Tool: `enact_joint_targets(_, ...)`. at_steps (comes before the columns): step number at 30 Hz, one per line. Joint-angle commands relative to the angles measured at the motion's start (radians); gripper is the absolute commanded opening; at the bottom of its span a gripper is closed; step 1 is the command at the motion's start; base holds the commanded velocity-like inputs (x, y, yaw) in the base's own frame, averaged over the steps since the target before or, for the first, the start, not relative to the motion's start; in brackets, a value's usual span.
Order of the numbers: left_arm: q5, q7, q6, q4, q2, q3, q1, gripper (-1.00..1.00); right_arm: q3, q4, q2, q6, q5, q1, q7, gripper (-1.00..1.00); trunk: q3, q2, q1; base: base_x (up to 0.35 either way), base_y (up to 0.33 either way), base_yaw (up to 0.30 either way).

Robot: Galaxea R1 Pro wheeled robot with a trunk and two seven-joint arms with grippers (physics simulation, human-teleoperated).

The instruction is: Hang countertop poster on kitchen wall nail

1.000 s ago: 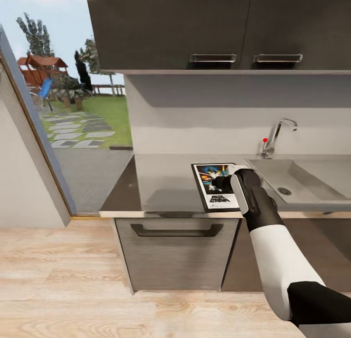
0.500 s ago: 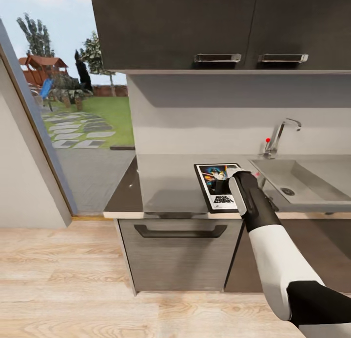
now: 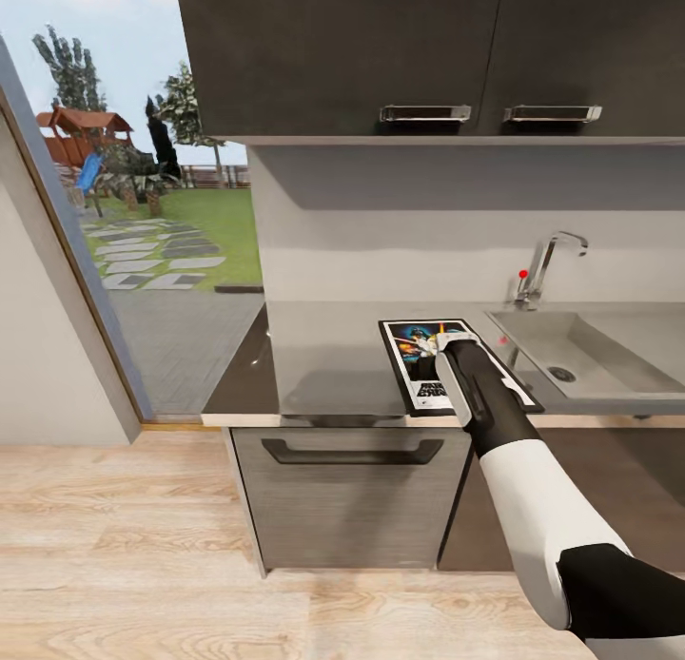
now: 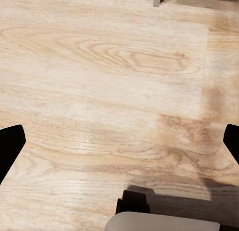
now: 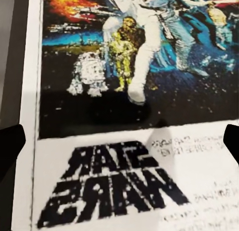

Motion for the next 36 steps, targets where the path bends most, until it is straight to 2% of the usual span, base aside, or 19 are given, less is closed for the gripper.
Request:
enact_joint_targets(1,0.002,-0.001,-0.002,-0.001,0.0,0.001,0.0,1.0,0.002,0.0,0.0,0.001,-0.011,-0.001,-0.011,1.0,-0.001,0.0,0.0,0.0,0.0,0.0)
enact_joint_targets(10,0.002,-0.001,-0.001,-0.001,0.0,0.001,0.0,1.0,0.004,0.002,0.0,-0.005,-0.011,-0.001,-0.014,1.0,-0.001,0.0,0.0,0.0,0.009,0.0)
enact_joint_targets(21,0.002,-0.001,-0.001,-0.001,0.0,0.001,0.0,1.0,0.005,0.002,0.0,-0.005,-0.011,-0.001,-0.014,1.0,-0.001,0.0,0.0,0.0,0.147,0.0)
enact_joint_targets(36,0.002,-0.001,-0.001,-0.003,0.0,0.001,0.0,1.0,0.005,0.012,0.001,-0.006,-0.011,-0.001,-0.016,1.0,-0.001,0.0,0.0,0.0,0.012,0.0)
